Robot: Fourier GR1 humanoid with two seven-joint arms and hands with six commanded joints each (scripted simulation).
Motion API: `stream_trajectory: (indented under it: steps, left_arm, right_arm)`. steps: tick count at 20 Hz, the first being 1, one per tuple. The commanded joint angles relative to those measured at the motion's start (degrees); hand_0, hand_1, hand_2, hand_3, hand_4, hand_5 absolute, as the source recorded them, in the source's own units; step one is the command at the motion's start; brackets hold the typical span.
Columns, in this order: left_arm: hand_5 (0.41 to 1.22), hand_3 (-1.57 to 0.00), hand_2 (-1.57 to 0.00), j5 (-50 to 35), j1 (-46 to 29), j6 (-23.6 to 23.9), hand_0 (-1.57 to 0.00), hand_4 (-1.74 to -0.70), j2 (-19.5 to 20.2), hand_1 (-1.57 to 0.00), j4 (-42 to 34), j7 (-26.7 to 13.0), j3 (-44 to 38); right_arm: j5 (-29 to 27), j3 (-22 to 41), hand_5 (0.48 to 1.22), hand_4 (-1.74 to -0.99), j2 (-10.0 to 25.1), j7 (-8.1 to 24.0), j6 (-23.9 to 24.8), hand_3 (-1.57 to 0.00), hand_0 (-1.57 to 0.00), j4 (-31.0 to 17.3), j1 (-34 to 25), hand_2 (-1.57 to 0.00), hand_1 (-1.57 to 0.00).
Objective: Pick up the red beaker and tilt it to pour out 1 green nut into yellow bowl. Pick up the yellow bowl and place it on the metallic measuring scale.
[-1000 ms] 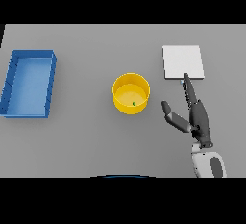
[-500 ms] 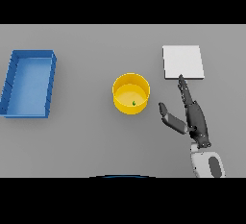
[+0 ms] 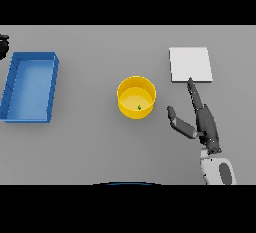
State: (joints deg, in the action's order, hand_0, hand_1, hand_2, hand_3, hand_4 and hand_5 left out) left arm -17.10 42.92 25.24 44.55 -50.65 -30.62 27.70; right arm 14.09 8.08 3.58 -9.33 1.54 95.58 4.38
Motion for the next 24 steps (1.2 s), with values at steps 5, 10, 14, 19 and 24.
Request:
stream_trajectory:
  steps: [5,10,14,19,24]
  left_arm:
    - [1.076,-1.38,-1.57,-3.3,-6.9,4.6,-1.57,-1.74,1.4,-1.57,-8.3,-3.2,3.1]
    - [0.774,-1.24,-1.49,-8.2,-8.7,-2.5,-1.57,-1.31,5.9,-1.54,-14.3,-1.9,7.1]
    - [0.682,-0.57,-0.67,-11.7,-11.5,-11.4,-0.8,-0.87,8.2,-0.71,-16.9,3.2,6.7]
    - [0.648,-0.18,-0.22,-7.6,-9.1,-13.1,-0.26,-0.74,8.0,-0.23,-14.8,2.7,9.4]
    - [0.653,-0.06,-0.07,-5.7,-8.6,-10.1,-0.09,-0.7,6.7,-0.07,-12.5,3.9,9.4]
  right_arm:
    - [-1.0,-0.6,0.683,-1.17,0.2,0.1,-0.3,0.0,0.0,0.5,-0.5,0.0,0.0]
    - [-0.4,-0.3,0.671,-1.163,-0.1,0.2,0.2,0.0,0.0,-0.3,-0.6,0.0,0.0]
    - [-0.6,-0.1,0.673,-1.156,0.0,0.5,0.0,0.0,0.0,0.7,-0.3,0.0,0.0]
    - [-0.5,0.2,0.69,-1.156,0.1,0.0,-0.5,0.0,0.0,0.8,-0.2,0.0,0.0]
    - [1.0,0.6,0.679,-1.178,0.0,1.5,0.4,0.0,0.0,0.6,-0.3,0.0,0.0]
